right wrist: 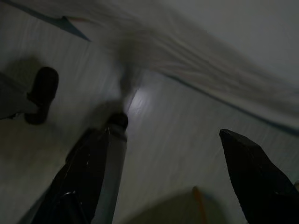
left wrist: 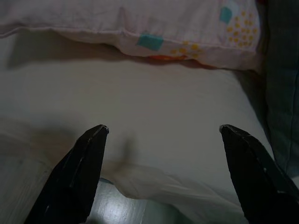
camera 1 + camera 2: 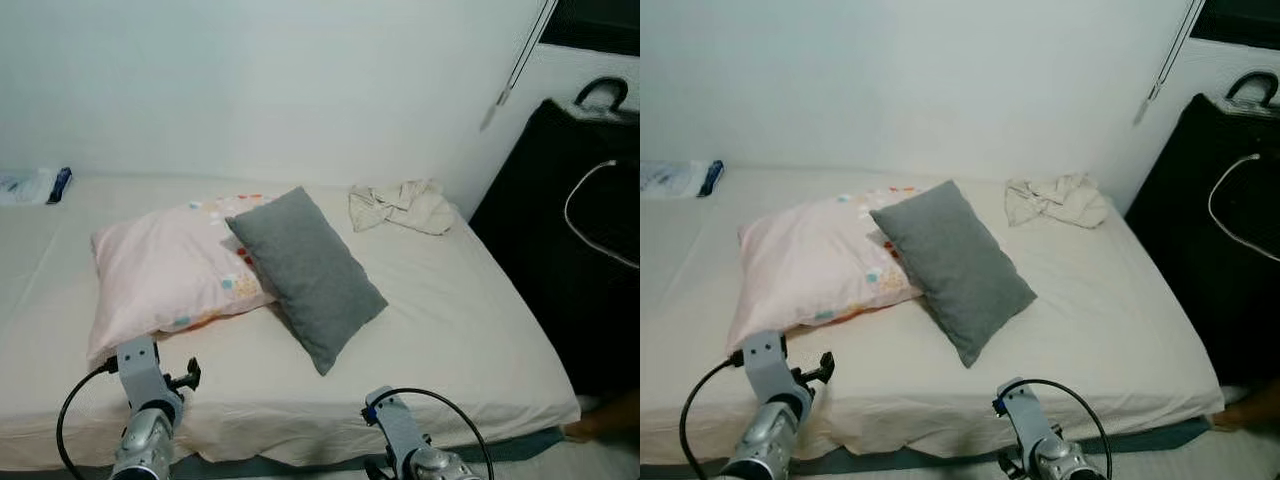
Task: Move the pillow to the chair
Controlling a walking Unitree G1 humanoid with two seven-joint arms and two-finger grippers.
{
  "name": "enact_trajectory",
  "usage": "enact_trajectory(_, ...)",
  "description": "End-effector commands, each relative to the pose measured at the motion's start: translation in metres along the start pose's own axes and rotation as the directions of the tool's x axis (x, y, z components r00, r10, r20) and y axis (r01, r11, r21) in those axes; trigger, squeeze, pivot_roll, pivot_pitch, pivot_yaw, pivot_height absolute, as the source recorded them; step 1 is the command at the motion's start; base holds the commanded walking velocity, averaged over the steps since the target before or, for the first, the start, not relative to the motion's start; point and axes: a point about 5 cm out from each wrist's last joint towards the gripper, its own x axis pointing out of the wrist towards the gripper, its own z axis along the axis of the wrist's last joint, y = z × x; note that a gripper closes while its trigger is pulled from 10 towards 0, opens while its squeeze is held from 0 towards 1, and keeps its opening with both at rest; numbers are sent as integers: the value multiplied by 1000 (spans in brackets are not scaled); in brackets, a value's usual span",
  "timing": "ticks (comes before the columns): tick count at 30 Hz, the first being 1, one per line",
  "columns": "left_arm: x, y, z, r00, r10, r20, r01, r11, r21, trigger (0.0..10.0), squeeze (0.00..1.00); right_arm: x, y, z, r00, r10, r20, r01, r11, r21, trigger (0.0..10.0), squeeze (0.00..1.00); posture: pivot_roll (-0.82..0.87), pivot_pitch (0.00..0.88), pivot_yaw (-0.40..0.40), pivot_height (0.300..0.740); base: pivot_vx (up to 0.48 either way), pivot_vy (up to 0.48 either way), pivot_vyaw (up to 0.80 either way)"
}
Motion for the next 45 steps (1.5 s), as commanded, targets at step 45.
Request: enact_trajectory(45, 9, -92, 54, 855, -449, 260, 444, 892, 83, 10000, 0, -2, -4, -12, 1000, -14, -10, 14, 999, 28, 10000, 0, -33, 37, -95, 710, 41, 0, 230)
